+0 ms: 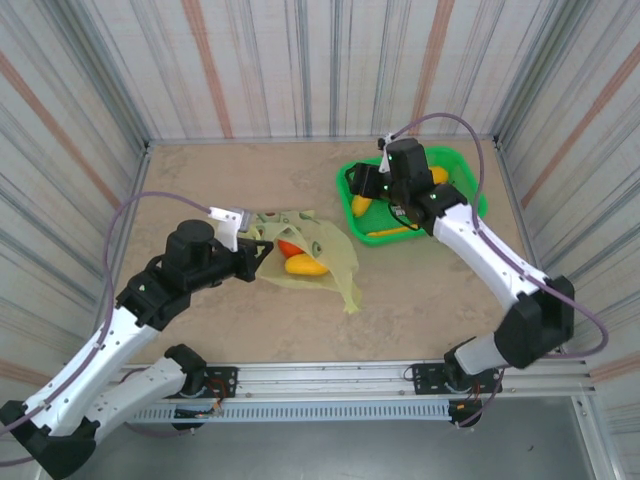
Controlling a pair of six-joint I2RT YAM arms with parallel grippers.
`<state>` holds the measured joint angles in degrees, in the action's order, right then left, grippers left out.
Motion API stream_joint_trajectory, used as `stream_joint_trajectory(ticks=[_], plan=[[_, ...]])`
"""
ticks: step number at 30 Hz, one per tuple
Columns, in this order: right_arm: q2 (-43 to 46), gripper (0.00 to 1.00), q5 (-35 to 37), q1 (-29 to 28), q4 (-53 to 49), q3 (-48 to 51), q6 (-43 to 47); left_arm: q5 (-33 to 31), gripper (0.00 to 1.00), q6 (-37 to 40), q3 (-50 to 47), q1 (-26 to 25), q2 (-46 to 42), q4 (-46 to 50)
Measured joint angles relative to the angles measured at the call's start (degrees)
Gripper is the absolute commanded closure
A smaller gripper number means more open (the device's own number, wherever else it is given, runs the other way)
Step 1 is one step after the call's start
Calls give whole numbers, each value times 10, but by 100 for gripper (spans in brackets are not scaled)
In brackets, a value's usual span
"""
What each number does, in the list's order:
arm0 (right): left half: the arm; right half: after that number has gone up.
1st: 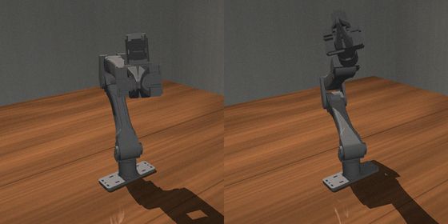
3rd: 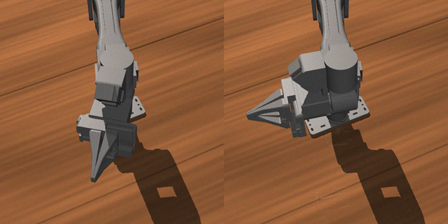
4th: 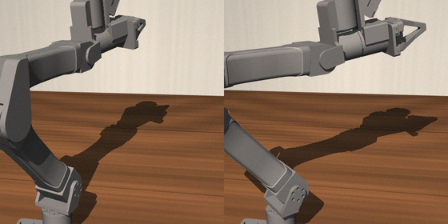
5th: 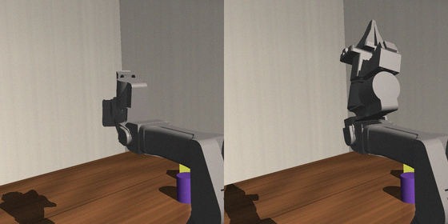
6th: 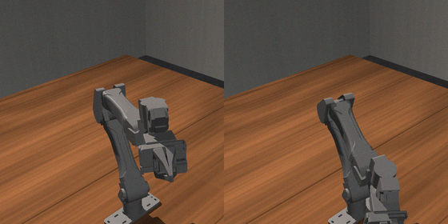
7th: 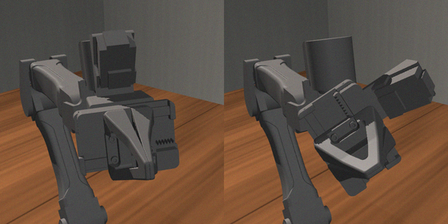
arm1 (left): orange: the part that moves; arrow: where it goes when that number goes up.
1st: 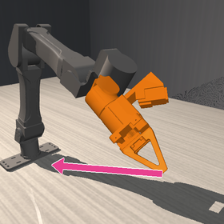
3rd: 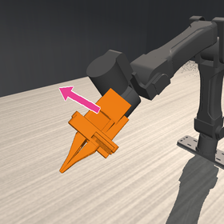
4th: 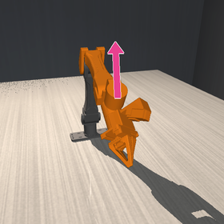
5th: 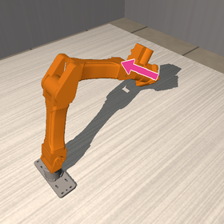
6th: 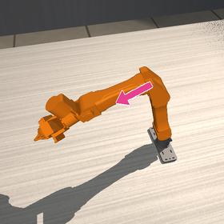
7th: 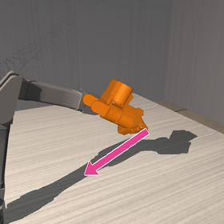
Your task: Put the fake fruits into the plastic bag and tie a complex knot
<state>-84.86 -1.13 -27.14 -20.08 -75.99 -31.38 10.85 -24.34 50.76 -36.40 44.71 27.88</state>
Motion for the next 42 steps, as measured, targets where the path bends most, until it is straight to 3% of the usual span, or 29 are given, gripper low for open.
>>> stream_joint_trajectory(ticks=[4, 10, 22, 32, 35, 42], plan=[[-106, 26, 25, 36, -75, -59, -56, -2, 100, -2, 0, 0, 1, 7], [-253, 26, 31, 47, -142, -155, -123, -2, 100, -2, 0, 0, 2, 7], [-405, 30, 27, 62, -164, -267, -177, -2, 100, -2, 2, 0, 7, 9], [-436, 50, 9, 66, -151, -274, -179, -2, 100, -2, 17, 0, 7, 19], [-434, 51, 6, 66, -146, -271, -176, -2, 100, -2, 19, 0, 7, 20], [-330, 55, 0, 66, -100, -170, -143, -3, 100, -2, 19, 0, 2, 24]])
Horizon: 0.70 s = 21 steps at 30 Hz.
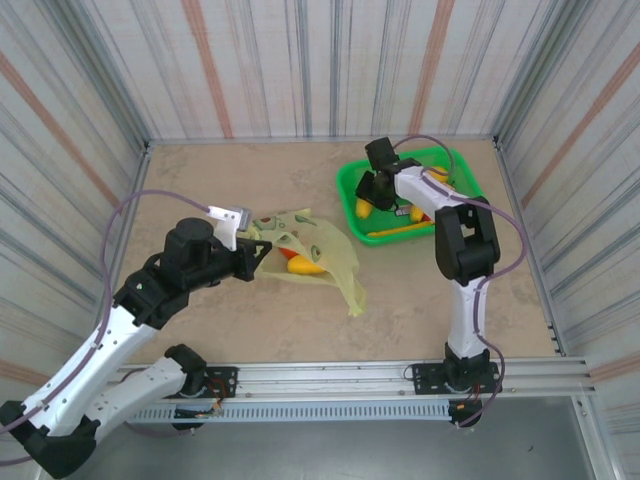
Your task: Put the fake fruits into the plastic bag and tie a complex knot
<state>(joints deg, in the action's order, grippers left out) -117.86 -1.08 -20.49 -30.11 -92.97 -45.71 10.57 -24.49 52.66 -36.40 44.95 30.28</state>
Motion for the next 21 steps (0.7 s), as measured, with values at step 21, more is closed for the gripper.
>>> stream_joint_trajectory(ticks=[21], plan=[[445, 53, -122, -179, 295, 334, 227, -3, 100, 1, 4, 0, -2, 1]])
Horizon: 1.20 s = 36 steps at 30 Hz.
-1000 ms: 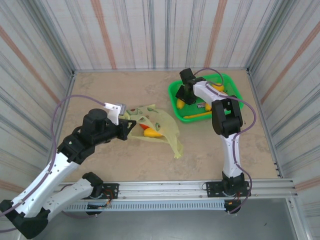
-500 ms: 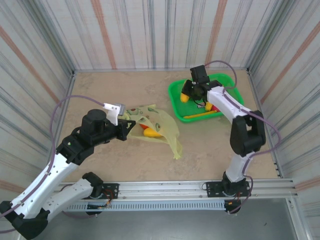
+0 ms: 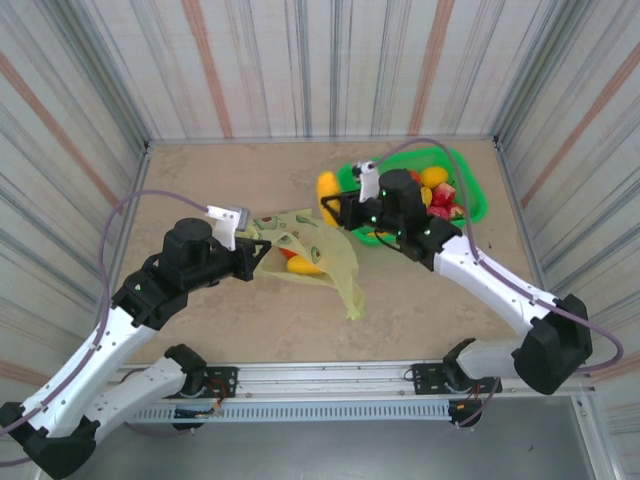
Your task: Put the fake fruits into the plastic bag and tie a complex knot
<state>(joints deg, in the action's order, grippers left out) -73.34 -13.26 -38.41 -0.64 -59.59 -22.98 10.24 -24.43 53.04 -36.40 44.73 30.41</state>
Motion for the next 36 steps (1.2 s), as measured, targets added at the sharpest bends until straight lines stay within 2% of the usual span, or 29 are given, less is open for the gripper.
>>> stream_joint_trajectory(ticks=[3, 9, 15, 29, 33, 36], plan=[[16, 54, 1, -49, 44, 43, 23, -1, 100, 1, 2, 0, 0, 0], [6, 55, 17, -103, 155, 123, 42, -3, 100, 1, 2, 0, 0, 1], [-40, 54, 30, -150, 237, 134, 85, -3, 100, 1, 3, 0, 0, 1], [-111, 49, 56, -164, 274, 150, 180, -4, 100, 1, 15, 0, -15, 11], [-119, 42, 64, -170, 263, 153, 210, -4, 100, 1, 20, 0, -17, 12], [-127, 26, 74, -175, 247, 152, 225, -4, 100, 1, 21, 0, -17, 11]])
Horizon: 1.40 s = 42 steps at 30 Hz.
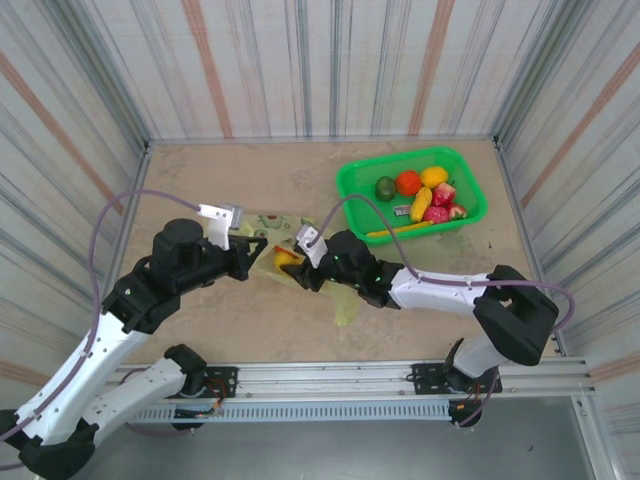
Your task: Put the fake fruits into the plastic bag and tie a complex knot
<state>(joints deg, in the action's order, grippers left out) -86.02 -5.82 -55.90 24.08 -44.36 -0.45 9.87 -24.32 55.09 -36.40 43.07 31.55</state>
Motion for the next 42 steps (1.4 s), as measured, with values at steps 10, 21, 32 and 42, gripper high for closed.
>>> stream_joint_trajectory(ticks=[10, 21, 32, 42], plan=[[-4, 25, 51, -1, -47, -9, 27, 1, 100, 0, 0, 0, 1, 0], [150, 25, 8, 34, -109, -32, 12, 2, 100, 1, 0, 0, 2, 2], [161, 33, -27, 211, -262, -110, -147, 17, 100, 5, 0, 0, 12, 0], [107, 18, -105, 171, -492, -176, -184, 9, 100, 19, 0, 0, 12, 0]])
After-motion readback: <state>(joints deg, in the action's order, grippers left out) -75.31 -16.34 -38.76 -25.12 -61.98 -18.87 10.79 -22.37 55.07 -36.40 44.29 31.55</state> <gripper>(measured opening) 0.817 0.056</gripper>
